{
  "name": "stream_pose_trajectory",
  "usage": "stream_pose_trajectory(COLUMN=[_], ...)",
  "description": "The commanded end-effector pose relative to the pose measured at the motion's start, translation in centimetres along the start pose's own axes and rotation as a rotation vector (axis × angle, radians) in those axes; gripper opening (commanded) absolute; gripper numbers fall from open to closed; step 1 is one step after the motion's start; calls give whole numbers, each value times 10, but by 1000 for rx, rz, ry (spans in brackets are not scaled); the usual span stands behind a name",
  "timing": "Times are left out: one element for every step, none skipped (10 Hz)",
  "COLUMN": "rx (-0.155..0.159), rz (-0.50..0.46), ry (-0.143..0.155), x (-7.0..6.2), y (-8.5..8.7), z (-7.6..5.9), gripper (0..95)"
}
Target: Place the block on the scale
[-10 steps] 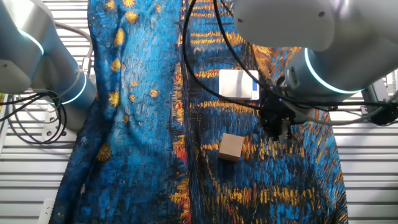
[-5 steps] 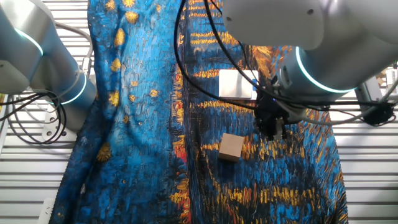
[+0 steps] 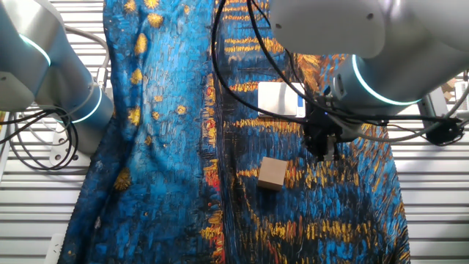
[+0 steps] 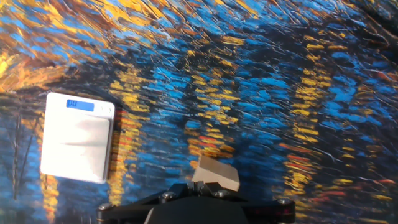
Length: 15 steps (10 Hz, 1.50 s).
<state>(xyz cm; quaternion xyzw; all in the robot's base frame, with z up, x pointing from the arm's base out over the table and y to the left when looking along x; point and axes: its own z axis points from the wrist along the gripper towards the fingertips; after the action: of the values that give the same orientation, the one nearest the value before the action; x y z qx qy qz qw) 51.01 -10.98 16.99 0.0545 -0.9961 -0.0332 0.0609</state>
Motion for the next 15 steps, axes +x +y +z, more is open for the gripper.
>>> stream_pose_trajectory(rx=[1,-2,-6,-18,-24,-1,50,59,36,3,-67,-77,-60,-55,-55], rz=[0,-12,-30,-57,-53,-51,-45,-48,-49,-47,-17,14,52,83,100], ry=[-3,-20,-48,-68,-42,30,102,124,130,115,83,84,92,92,90], x=[0,0,0,0,0,0,0,0,0,0,0,0,0,0,0], y=[1,1,1,1,1,1,1,1,1,1,1,1,1,1,1], z=[0,0,0,0,0,0,0,0,0,0,0,0,0,0,0], gripper=[0,0,0,0,0,0,0,0,0,0,0,0,0,0,0])
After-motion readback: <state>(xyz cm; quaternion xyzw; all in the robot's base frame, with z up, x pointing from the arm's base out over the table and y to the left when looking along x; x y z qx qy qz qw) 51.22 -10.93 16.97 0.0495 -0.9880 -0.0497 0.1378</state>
